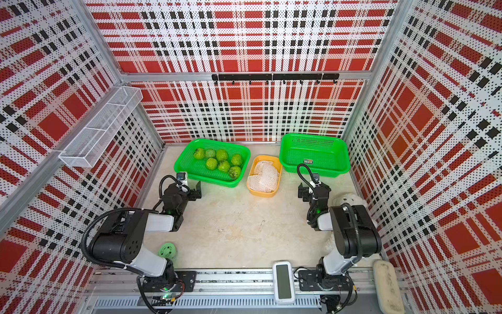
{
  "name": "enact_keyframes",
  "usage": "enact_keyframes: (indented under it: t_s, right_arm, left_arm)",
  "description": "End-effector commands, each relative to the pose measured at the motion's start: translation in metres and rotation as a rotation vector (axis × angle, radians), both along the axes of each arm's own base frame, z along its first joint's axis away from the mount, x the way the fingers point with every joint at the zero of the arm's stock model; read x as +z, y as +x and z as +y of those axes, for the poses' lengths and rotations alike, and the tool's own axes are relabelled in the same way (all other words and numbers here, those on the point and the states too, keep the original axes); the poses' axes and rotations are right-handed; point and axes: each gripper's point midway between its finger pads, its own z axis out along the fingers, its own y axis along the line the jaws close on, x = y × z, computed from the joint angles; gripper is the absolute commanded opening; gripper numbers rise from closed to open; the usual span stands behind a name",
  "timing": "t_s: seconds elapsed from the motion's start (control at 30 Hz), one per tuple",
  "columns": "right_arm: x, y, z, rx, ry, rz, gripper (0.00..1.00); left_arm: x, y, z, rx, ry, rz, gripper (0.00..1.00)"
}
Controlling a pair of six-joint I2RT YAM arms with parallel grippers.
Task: Sleeve custard apples in foam nets
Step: Pick up the custard apple from the basket.
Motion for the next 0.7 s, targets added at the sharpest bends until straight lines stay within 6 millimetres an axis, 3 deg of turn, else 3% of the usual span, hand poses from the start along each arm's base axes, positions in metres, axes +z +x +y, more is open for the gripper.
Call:
enact_keyframes:
  t_s: [0.0, 0.67]
  right_arm:
    - [0.018, 0.0068, 0.0013, 0.017, 0.005, -0.056, 1.0]
    - [0.0175, 0.0067, 0.0017, 0.019, 0.005, -0.054, 1.0]
  left_arm:
    - [0.0088, 0.0057, 0.0017, 0.009, -0.007, -0.027, 0.99]
    - [0.0089, 0.0059, 0.0012, 0.007, -0.005, -0.026, 0.99]
